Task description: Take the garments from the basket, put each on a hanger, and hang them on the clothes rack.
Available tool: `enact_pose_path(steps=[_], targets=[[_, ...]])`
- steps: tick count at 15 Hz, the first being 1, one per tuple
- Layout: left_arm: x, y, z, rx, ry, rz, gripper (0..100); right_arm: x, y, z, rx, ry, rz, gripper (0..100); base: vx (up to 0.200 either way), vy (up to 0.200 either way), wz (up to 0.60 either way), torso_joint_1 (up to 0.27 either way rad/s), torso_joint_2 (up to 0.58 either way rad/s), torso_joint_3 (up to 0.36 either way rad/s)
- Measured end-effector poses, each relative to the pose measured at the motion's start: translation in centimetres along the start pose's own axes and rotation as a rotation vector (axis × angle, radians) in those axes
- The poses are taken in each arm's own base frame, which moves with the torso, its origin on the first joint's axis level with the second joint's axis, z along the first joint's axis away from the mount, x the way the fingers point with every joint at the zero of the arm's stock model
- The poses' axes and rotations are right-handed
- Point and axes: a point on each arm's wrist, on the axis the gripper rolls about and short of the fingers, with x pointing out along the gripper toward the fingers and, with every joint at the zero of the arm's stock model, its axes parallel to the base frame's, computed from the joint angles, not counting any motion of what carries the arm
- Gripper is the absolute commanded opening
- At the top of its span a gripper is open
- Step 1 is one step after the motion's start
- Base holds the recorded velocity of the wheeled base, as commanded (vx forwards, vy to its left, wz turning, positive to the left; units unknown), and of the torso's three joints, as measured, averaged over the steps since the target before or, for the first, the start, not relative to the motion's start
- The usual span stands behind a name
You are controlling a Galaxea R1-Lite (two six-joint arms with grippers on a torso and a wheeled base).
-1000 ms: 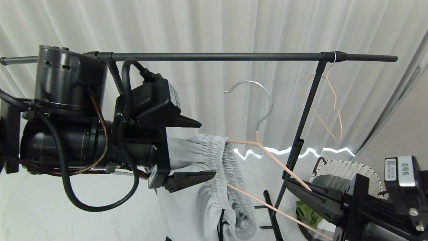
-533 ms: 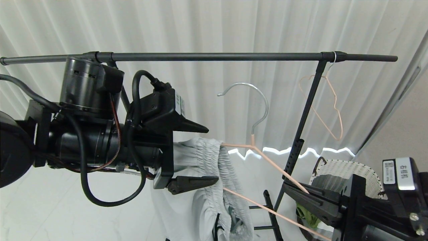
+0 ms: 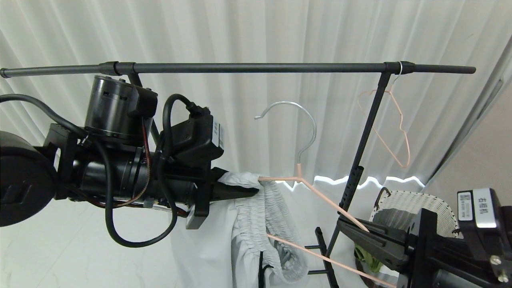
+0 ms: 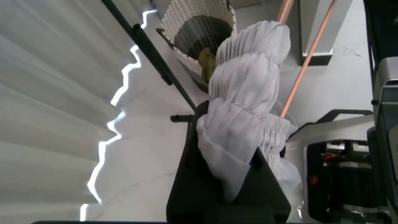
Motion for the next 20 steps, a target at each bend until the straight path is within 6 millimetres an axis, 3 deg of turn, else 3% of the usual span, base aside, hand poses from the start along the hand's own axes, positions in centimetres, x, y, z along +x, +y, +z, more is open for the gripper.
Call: enact_pose_path(steps=[4,5,12,20], targets=[[0.1,0.0,-0.1,-0.003,0.001,-0.005,0,0.0,0.0,0.1,-0.002,-0.003,-0.001,0,0.000,0.000,0.00,0.000,0.00,0.000],[0.1,0.0,-0.1,-0.003,0.002,-0.006,0,0.0,0.0,0.1,-0.004,-0.004,-0.002,100,0.000,0.000,0.00,0.000,0.00,0.000],[-0.3,-0.1,-0.7,-0.001,0.018,0.007,0,-0.1,-0.4,0.0,-0.005,-0.003,-0.036,100,0.000,0.000,0.00,0.000,0.00,0.000],[-2.5,0.2,-3.1,0.078,0.137,0.118,0,0.2,-2.2,-0.6,-0.006,0.031,-0.151,100,0.000,0.000,0.00,0.000,0.00,0.000]])
